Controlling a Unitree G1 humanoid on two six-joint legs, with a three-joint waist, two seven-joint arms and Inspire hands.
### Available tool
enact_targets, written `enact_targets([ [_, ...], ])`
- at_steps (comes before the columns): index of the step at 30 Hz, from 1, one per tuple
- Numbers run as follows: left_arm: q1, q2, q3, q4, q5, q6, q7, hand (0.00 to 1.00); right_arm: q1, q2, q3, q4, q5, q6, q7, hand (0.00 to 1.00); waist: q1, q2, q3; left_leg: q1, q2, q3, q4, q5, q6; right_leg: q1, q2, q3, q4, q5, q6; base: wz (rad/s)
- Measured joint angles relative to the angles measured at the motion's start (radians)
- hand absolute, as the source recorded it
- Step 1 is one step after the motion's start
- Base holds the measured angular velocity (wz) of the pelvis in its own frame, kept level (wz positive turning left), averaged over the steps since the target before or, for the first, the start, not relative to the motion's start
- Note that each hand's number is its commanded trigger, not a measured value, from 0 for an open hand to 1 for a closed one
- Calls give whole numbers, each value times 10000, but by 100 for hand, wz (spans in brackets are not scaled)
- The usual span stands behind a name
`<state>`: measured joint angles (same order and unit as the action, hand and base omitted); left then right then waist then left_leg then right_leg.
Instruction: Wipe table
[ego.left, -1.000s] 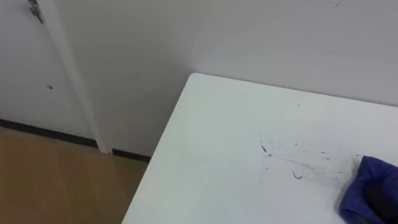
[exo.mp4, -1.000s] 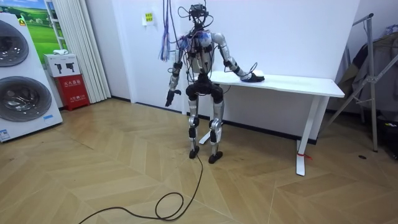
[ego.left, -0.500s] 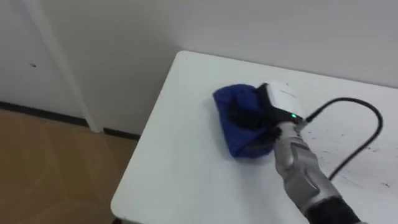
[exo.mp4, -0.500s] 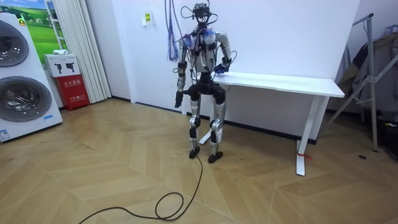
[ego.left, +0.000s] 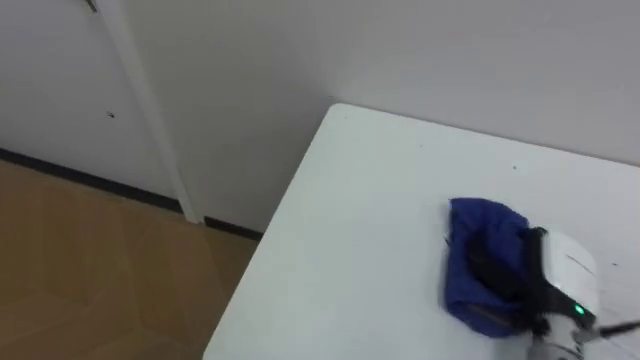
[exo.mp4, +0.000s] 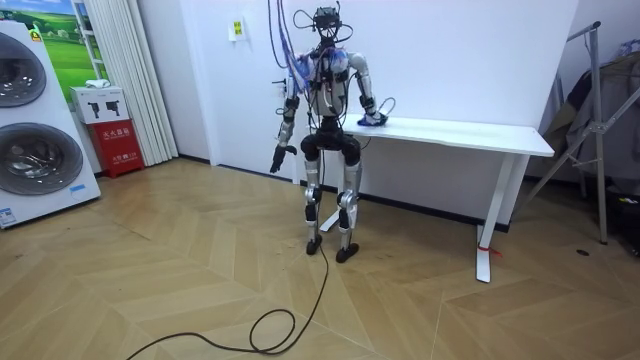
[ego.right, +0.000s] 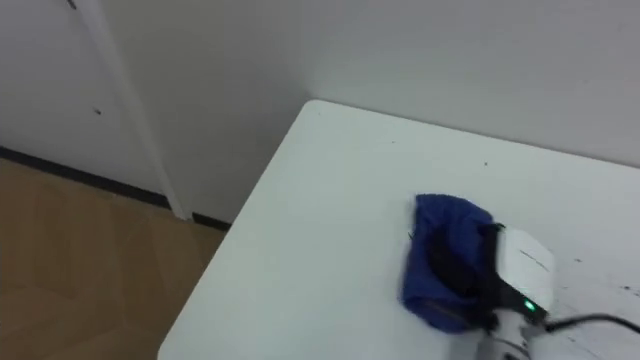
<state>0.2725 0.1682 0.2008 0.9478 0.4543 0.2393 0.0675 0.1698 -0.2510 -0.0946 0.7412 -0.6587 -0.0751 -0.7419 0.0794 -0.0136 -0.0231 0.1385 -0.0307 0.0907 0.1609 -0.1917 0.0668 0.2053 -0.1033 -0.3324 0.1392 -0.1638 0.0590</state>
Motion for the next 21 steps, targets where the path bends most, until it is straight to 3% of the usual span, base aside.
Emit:
enact_targets([
  [2,113,13,135,-73,-20,-8,5,0,46,-265,-357,469,257,-19,-16,100,-91,22,-39,76,-3,11,86,-102,15,108,-13,29,33,12,20,-9],
  [6,116,62,46,-73,-318,-54,8,0,-406,-555,-425,850,1034,136,592,100,-171,-28,-10,113,-4,-10,217,-106,-41,150,-31,40,155,41,6,-4],
  [8,99,31,-216,-61,-334,-56,-2,0,-807,-543,-225,688,1026,600,1065,100,-15,45,-30,101,61,176,225,-82,-76,-10,9,251,252,76,-47,-28],
  [11,-185,-22,-649,70,-645,-51,-119,0,-1788,-404,291,4,910,1884,2275,100,141,-59,52,-28,176,550,159,17,-136,-523,95,683,541,141,-152,-53],
  [13,-719,-24,-952,296,-745,-5,-138,0,-2652,-214,1731,-1258,309,2840,3427,100,547,-117,116,-165,228,690,57,117,-157,-967,231,947,701,279,-349,-81],
  [15,-1094,14,-1088,399,-1001,10,-125,0,-3422,63,3001,-2229,-117,2978,4133,100,731,-174,202,-321,302,675,70,153,-212,-1183,354,960,663,392,-471,-47],
  [17,-1355,23,-1205,408,-1116,18,-119,0,-4296,541,3796,-2668,-602,2896,4725,100,834,-294,349,-473,330,604,65,214,-304,-1301,437,916,620,396,-543,4],
  [19,-1523,-5,-1696,243,-1497,-11,-124,0,-5003,956,3978,-2576,-545,2617,5171,100,1050,-507,308,-606,347,392,85,263,-290,-1301,510,740,351,388,-581,39],
  [21,-1345,-60,-1882,213,-1895,19,-126,0,-5185,991,3959,-2100,-547,2399,5183,100,1196,-479,323,-574,379,215,103,282,-276,-1184,472,478,280,380,-568,41],
])
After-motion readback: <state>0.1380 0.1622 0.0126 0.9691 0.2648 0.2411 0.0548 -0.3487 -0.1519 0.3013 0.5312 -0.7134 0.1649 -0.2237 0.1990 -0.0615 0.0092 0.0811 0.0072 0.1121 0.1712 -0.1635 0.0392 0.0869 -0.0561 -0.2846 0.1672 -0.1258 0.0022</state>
